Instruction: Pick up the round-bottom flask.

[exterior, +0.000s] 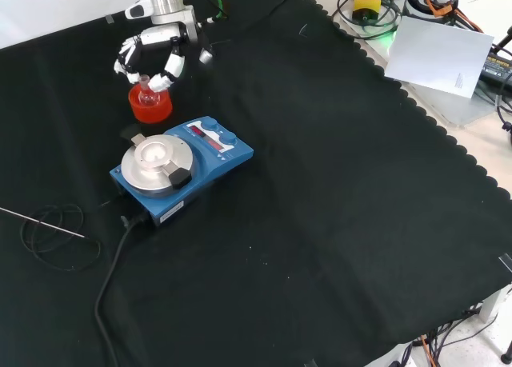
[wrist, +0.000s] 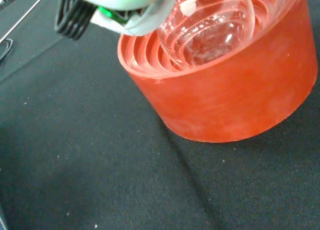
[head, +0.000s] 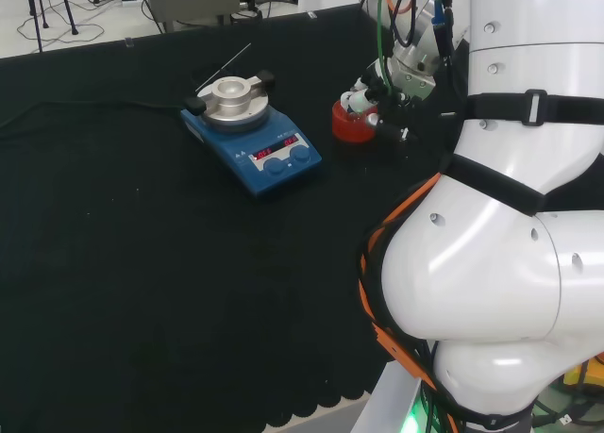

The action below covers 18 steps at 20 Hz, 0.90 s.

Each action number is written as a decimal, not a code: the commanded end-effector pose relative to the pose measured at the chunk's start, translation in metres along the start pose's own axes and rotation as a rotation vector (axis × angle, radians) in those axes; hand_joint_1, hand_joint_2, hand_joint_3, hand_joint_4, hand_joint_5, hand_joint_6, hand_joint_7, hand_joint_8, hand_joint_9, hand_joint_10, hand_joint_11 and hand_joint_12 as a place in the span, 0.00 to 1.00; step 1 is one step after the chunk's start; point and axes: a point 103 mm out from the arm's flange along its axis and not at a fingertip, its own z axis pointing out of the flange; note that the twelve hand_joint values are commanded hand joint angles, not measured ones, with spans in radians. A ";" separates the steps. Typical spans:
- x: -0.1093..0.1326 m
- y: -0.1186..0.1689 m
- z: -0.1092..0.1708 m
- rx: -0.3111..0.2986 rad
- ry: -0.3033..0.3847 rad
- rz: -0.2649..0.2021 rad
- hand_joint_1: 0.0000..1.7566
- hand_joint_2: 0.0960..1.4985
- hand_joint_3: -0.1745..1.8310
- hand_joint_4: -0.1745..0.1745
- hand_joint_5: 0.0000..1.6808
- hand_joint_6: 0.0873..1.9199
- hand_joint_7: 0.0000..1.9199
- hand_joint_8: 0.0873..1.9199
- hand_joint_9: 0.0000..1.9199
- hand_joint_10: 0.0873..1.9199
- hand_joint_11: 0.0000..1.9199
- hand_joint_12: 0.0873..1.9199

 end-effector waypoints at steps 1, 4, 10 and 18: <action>0.000 0.000 0.001 0.000 -0.005 0.003 0.54 0.39 0.44 0.27 0.50 0.35 0.19 0.32 0.26 0.33 0.09 0.69; -0.001 0.000 0.002 0.003 -0.010 0.008 0.55 0.39 0.44 0.27 0.50 0.36 0.19 0.32 0.26 0.33 0.09 0.69; -0.001 -0.001 0.001 -0.002 -0.014 0.007 0.55 0.40 0.44 0.26 0.50 0.36 0.20 0.32 0.27 0.33 0.09 0.68; 0.003 -0.003 -0.001 -0.095 -0.027 -0.025 0.61 0.57 0.25 0.82 0.64 0.43 0.25 0.30 0.32 0.31 0.15 0.67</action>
